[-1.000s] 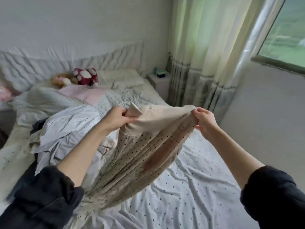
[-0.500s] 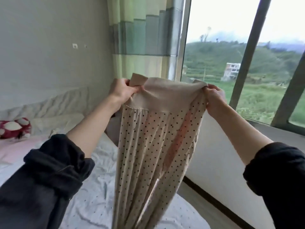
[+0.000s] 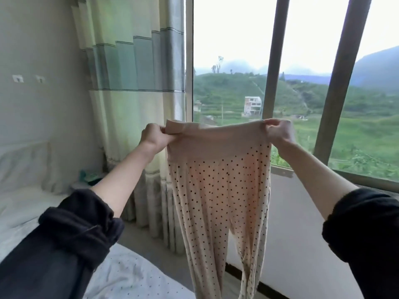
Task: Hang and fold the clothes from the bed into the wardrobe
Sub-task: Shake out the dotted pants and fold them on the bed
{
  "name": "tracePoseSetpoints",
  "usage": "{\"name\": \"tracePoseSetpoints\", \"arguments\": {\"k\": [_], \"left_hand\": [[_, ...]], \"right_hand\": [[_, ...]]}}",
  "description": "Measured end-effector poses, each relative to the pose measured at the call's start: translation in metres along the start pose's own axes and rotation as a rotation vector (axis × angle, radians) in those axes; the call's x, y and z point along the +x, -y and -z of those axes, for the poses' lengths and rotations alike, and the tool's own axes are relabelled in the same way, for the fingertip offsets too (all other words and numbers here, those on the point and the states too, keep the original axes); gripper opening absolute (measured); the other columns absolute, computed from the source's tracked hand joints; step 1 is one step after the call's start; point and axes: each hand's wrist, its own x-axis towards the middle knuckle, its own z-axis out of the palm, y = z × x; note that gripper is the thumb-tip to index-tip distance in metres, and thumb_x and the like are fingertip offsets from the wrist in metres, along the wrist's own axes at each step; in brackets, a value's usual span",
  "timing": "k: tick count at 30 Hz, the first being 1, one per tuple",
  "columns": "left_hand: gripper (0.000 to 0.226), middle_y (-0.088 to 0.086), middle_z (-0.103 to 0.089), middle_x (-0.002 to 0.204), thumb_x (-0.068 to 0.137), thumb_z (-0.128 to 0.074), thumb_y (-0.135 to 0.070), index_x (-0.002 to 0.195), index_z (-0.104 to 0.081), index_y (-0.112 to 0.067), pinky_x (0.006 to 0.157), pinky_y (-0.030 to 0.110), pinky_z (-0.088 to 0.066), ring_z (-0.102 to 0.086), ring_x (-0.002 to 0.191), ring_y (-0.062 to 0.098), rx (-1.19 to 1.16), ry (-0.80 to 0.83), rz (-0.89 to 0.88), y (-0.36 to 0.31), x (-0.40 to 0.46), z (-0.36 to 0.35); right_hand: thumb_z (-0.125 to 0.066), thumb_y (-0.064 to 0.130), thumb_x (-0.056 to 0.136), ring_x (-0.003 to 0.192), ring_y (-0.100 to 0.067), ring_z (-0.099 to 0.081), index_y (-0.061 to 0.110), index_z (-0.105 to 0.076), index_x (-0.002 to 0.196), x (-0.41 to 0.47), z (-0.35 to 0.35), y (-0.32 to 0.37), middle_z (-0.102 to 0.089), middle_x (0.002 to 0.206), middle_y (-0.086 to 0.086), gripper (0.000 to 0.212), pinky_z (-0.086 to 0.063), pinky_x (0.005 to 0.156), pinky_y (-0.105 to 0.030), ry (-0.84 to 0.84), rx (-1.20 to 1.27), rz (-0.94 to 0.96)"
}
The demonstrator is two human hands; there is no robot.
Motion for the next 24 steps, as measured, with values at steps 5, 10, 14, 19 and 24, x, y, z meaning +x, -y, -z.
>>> {"name": "tracePoseSetpoints", "arguments": {"k": [5, 10, 14, 19, 24], "left_hand": [[0.015, 0.001, -0.057, 0.061, 0.079, -0.074, -0.021, 0.083, -0.065, -0.010, 0.051, 0.020, -0.045, -0.054, 0.055, 0.014, 0.029, 0.015, 0.115, 0.019, 0.046, -0.059], [0.012, 0.007, -0.065, 0.074, 0.079, -0.073, -0.007, 0.075, -0.062, -0.013, 0.073, 0.035, -0.058, -0.065, 0.063, 0.026, -0.073, -0.029, 0.267, 0.039, 0.105, -0.136], [0.014, 0.014, -0.067, 0.093, 0.079, -0.068, 0.003, 0.075, -0.062, -0.010, 0.075, 0.033, -0.058, -0.068, 0.081, 0.030, -0.239, -0.082, 0.340, 0.051, 0.163, -0.196], [0.018, 0.016, -0.063, 0.094, 0.081, -0.060, 0.010, 0.078, -0.058, -0.008, 0.072, 0.033, -0.058, -0.062, 0.085, 0.028, -0.549, -0.112, 0.282, 0.038, 0.215, -0.229], [0.028, 0.010, -0.063, 0.081, 0.083, -0.053, 0.014, 0.105, -0.059, -0.001, 0.074, 0.030, -0.057, -0.063, 0.072, 0.021, -0.807, -0.085, 0.109, -0.004, 0.240, -0.213]], "right_hand": [[-0.048, 0.004, 0.084, 0.101, -0.028, -0.061, 0.014, -0.072, 0.106, 0.047, -0.024, -0.054, -0.068, 0.111, -0.014, 0.034, -0.051, 0.093, -0.038, 0.032, -0.180, -0.071], [-0.048, 0.002, 0.082, 0.087, -0.037, -0.066, 0.012, -0.074, 0.096, 0.115, -0.059, -0.116, -0.069, 0.101, -0.018, 0.031, -0.056, 0.082, -0.046, 0.062, -0.169, -0.197], [-0.041, -0.005, 0.082, 0.093, -0.039, -0.063, 0.008, -0.064, 0.085, 0.175, -0.089, -0.159, -0.063, 0.095, -0.017, 0.027, -0.054, 0.085, -0.048, 0.045, 0.013, -0.326], [-0.040, 0.000, 0.090, 0.102, -0.034, -0.060, 0.012, -0.055, 0.093, 0.226, -0.099, -0.166, -0.059, 0.094, -0.010, 0.020, -0.051, 0.090, -0.048, -0.058, 0.273, -0.212], [-0.038, 0.003, 0.094, 0.094, -0.024, -0.058, 0.015, -0.055, 0.090, 0.253, -0.084, -0.126, -0.058, 0.088, -0.003, 0.021, -0.051, 0.091, -0.046, -0.158, 0.421, -0.028]]}}
